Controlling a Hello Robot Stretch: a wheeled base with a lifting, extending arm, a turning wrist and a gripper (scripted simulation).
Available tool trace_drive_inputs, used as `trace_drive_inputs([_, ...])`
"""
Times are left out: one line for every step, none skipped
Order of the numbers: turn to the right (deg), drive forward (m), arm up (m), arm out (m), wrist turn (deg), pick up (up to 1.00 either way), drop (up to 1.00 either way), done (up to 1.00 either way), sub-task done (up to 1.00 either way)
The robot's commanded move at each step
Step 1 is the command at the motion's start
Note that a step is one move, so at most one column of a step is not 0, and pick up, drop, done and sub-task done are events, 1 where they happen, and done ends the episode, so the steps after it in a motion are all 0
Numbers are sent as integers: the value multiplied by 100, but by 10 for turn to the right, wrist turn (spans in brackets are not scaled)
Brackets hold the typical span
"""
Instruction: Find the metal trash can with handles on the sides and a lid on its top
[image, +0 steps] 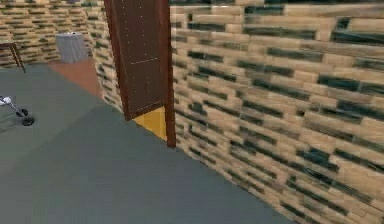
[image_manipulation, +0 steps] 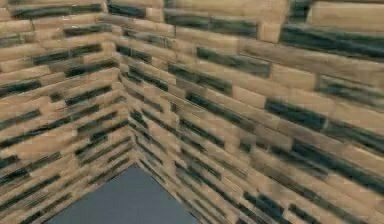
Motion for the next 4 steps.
trace_drive_inputs([0,60,0,0,0,0,0,0,0])
trace_drive_inputs([-450,0,0,0,0,0,0,0,0])
trace_drive_inputs([0,100,0,0,0,0,0,0,0])
trace_drive_inputs([0,100,0,0,0,0,0,0,0])
